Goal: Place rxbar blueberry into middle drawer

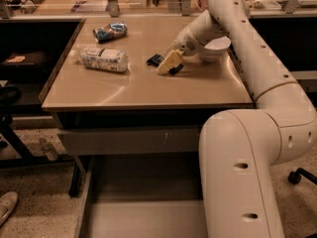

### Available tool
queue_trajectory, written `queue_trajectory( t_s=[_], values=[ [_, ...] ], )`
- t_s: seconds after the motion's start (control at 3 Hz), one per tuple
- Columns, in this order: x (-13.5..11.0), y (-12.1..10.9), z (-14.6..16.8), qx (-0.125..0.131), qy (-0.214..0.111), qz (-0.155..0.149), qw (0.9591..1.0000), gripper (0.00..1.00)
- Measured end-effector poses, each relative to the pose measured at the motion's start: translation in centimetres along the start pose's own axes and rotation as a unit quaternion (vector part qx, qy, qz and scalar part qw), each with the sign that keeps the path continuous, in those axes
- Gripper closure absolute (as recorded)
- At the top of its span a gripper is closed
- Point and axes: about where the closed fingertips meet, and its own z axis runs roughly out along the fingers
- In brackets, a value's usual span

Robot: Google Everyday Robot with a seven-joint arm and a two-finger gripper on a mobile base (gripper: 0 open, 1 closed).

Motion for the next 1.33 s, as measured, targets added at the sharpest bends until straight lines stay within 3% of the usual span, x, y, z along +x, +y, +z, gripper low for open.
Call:
queue_trajectory(
  t_s=[0.33, 0.67, 1.33],
  values=[
    [0.0, 0.0, 0.0, 0.0, 0.0, 0.0, 1.0, 0.89],
    [-0.03, 0.0, -0.01, 0.0, 0.0, 0.0, 1.0, 1.0],
    [-0.58, 0.54, -0.68, 0.003, 0.004, -0.009, 0.9999, 1.0]
  ],
)
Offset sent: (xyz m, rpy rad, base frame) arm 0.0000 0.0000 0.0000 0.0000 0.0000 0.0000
